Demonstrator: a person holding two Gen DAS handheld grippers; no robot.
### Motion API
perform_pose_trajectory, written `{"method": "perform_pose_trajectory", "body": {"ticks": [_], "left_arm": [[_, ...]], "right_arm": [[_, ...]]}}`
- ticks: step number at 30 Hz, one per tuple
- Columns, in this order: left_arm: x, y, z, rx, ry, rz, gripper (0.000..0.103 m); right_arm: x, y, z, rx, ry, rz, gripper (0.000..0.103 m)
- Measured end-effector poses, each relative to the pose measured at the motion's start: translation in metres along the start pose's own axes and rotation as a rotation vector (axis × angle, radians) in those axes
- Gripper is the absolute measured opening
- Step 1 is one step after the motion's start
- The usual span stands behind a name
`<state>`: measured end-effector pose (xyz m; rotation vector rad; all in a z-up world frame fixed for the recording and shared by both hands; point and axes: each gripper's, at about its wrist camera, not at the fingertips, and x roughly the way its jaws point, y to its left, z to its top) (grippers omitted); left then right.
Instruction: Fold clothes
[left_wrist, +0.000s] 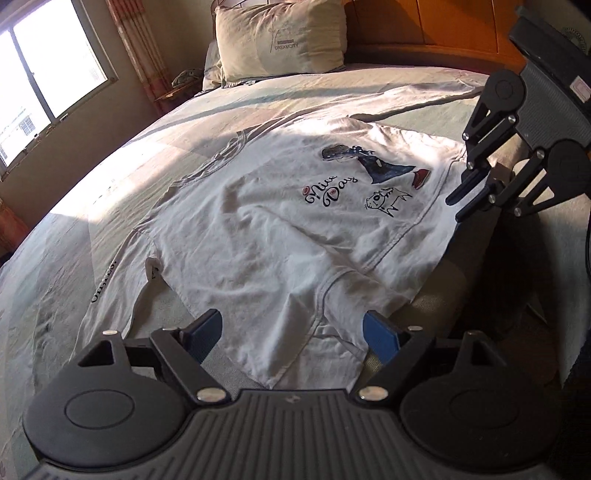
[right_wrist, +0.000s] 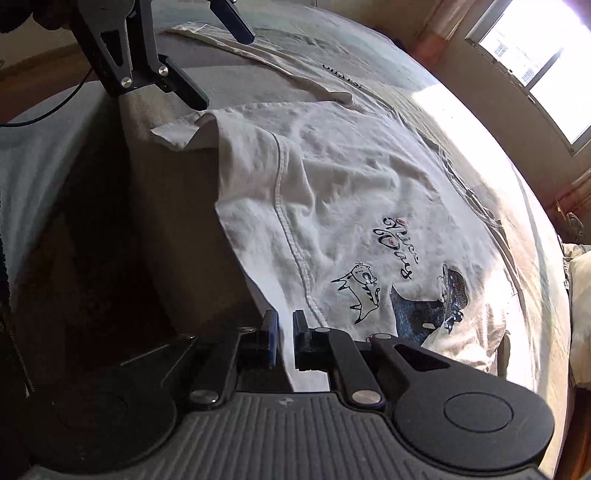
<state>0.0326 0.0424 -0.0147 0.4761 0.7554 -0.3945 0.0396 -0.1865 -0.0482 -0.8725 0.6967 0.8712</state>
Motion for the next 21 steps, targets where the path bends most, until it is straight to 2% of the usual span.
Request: {"method": "perform_pose_trajectory", "body": {"ticks": [2,4,6,9,12,17,21], "left_arm": [[-0.011,0.007,-0.004,-0.051,0.021,-0.048,0.084],[-0.007,0.021,-0.009,-0.144,0.059,-0.045,0.085],[0.004,0.037,-0.014,-0.244,0.133,-0.06,0.091],[0.016,0.055,-0.026,-0.371,0.184,-0.084,0.091],[0.021,0.07,-0.033,-0.45,0.197,-0.069,0.092],[0.014,0.09,-0.036,-0.517,0.134,-0.071,0.092],[0.012,0.094,-0.041,-0.534,0.105,-0.092,0.092]], "right_arm": [[-0.009,0.005,0.005,-0.009,-0.039,-0.011,0.02],[-0.014,0.008,0.016,-0.025,-0.088,-0.016,0.032],[-0.012,0.013,0.033,-0.059,-0.138,-0.011,0.035],[-0.003,0.029,0.059,-0.105,-0.2,0.028,0.036],[0.012,0.048,0.087,-0.149,-0.248,0.078,0.036],[0.056,0.075,0.119,-0.131,-0.219,0.168,0.037],[0.085,0.085,0.126,-0.063,-0.174,0.189,0.052]]}}
